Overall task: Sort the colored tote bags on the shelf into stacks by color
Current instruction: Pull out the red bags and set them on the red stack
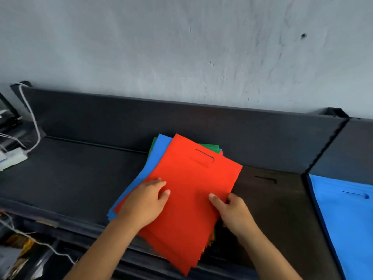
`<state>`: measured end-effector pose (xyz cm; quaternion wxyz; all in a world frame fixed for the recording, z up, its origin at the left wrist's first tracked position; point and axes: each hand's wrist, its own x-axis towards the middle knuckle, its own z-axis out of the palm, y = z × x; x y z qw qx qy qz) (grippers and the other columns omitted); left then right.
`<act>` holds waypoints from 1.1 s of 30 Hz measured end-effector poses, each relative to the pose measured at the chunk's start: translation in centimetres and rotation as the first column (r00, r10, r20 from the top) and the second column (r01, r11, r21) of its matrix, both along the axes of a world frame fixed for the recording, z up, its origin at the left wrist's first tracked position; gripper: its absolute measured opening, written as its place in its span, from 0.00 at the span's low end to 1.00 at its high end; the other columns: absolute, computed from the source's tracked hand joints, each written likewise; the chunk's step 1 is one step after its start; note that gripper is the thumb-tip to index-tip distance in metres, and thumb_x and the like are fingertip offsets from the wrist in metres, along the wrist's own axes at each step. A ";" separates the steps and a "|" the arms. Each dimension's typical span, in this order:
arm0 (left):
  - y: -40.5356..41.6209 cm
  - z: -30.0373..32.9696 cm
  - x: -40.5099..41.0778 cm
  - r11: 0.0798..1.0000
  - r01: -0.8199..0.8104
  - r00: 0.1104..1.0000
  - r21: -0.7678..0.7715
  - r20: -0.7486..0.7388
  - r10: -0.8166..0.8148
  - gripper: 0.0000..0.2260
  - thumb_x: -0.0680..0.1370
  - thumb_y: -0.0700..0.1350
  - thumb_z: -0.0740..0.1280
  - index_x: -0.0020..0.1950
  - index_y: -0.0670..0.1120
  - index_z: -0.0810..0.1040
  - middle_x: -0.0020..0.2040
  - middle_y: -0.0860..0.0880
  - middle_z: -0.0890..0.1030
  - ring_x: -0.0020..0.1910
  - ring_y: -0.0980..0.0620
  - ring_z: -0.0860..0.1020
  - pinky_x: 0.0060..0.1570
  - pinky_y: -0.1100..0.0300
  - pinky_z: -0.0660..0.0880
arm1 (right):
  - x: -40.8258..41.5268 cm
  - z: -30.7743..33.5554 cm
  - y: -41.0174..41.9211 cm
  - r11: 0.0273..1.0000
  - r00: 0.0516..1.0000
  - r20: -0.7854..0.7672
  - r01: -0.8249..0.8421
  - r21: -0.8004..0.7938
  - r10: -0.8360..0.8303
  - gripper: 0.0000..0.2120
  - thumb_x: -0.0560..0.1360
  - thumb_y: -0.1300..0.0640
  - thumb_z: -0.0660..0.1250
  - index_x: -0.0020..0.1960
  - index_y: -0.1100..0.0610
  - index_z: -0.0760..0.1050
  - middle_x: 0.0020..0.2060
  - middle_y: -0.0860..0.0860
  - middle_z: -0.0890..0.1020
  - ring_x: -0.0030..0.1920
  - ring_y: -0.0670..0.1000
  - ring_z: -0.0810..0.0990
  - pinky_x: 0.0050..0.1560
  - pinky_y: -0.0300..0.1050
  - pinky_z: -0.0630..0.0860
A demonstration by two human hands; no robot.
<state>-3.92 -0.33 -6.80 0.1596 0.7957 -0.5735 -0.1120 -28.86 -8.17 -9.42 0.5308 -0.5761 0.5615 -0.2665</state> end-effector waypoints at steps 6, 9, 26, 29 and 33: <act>-0.7 0.9 3.4 0.997 0.019 0.999 -0.070 -0.027 -0.021 0.19 0.82 0.53 0.64 0.73 0.50 0.76 0.70 0.53 0.78 0.68 0.50 0.75 0.66 0.54 0.73 | -0.2 0.0 -0.4 0.957 0.956 0.049 0.289 -0.015 -0.288 0.06 0.80 0.56 0.74 0.47 0.58 0.84 0.39 0.52 0.89 0.40 0.54 0.87 0.41 0.50 0.82; -0.6 0.6 4.8 0.998 0.058 0.998 0.012 0.004 -0.058 0.21 0.82 0.53 0.64 0.74 0.48 0.75 0.72 0.50 0.76 0.69 0.47 0.74 0.68 0.52 0.72 | -0.7 0.6 0.0 0.927 0.923 0.100 0.375 -0.008 -0.372 0.04 0.80 0.62 0.71 0.50 0.58 0.85 0.38 0.52 0.89 0.37 0.50 0.86 0.39 0.46 0.80; -1.3 1.0 5.3 0.998 -0.064 0.771 -0.012 -0.636 0.042 0.30 0.78 0.49 0.73 0.78 0.47 0.68 0.70 0.44 0.75 0.59 0.51 0.80 0.60 0.54 0.77 | 1.9 2.7 6.1 0.891 0.844 0.285 0.425 0.163 -0.455 0.17 0.80 0.71 0.62 0.58 0.55 0.83 0.48 0.62 0.89 0.50 0.66 0.88 0.54 0.68 0.84; -1.8 1.4 5.6 0.996 -0.080 0.694 0.040 -0.715 0.085 0.35 0.76 0.52 0.75 0.79 0.45 0.66 0.66 0.45 0.78 0.60 0.45 0.81 0.64 0.47 0.77 | 1.8 3.4 6.8 0.874 0.827 0.284 0.459 0.157 -0.485 0.15 0.79 0.71 0.64 0.58 0.58 0.83 0.45 0.59 0.89 0.40 0.57 0.87 0.46 0.54 0.86; -1.7 1.8 5.4 0.996 0.055 0.595 0.070 -0.803 0.023 0.18 0.76 0.57 0.75 0.59 0.46 0.85 0.51 0.49 0.88 0.51 0.48 0.87 0.62 0.44 0.80 | 1.2 4.4 7.8 0.870 0.819 0.296 0.474 0.136 -0.492 0.12 0.79 0.69 0.67 0.59 0.58 0.82 0.49 0.62 0.88 0.43 0.59 0.86 0.52 0.61 0.84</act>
